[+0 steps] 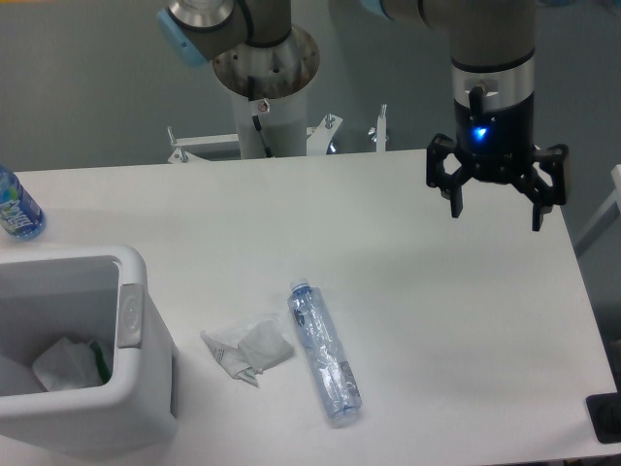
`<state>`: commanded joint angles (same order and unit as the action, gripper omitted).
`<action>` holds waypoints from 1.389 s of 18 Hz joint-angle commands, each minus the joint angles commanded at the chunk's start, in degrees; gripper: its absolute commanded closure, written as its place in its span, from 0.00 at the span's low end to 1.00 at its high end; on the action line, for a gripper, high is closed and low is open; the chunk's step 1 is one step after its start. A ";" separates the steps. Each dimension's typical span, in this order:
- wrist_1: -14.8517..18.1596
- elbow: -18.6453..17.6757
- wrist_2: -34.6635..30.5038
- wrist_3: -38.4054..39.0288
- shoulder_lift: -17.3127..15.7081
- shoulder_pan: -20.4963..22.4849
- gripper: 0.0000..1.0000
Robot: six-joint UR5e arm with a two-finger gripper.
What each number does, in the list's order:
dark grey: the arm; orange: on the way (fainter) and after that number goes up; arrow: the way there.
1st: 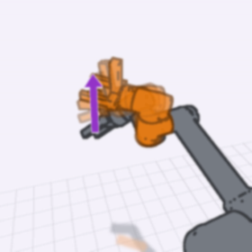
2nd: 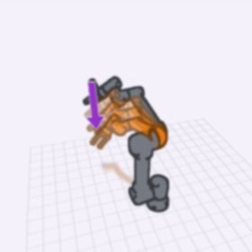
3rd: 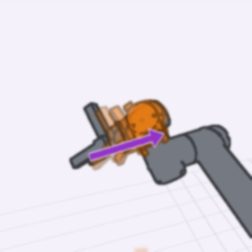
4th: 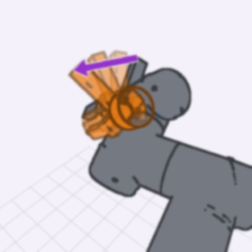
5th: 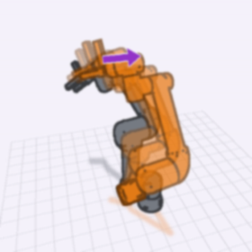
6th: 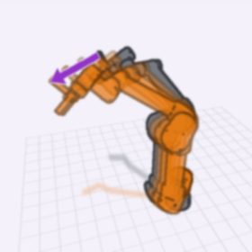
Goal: Place the trash in the trash can
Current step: 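Move the open gripper over the crumpled white tissue and lower it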
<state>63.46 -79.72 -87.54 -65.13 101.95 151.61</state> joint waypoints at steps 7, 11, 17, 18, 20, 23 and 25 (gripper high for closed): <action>-1.40 0.00 -0.09 0.18 0.26 -0.44 0.00; -2.02 -0.96 0.96 0.09 0.53 -0.62 0.00; -7.64 -5.00 1.05 10.70 1.84 -4.39 0.00; -7.65 -5.62 1.14 11.68 2.11 -4.92 0.00; -7.56 -7.55 1.14 12.30 2.11 -6.93 0.00; -8.78 -10.45 0.97 12.22 2.72 -8.61 0.00; -10.19 -10.90 0.70 11.78 3.95 -10.01 0.00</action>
<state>53.27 -90.61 -86.83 -53.35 105.90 141.60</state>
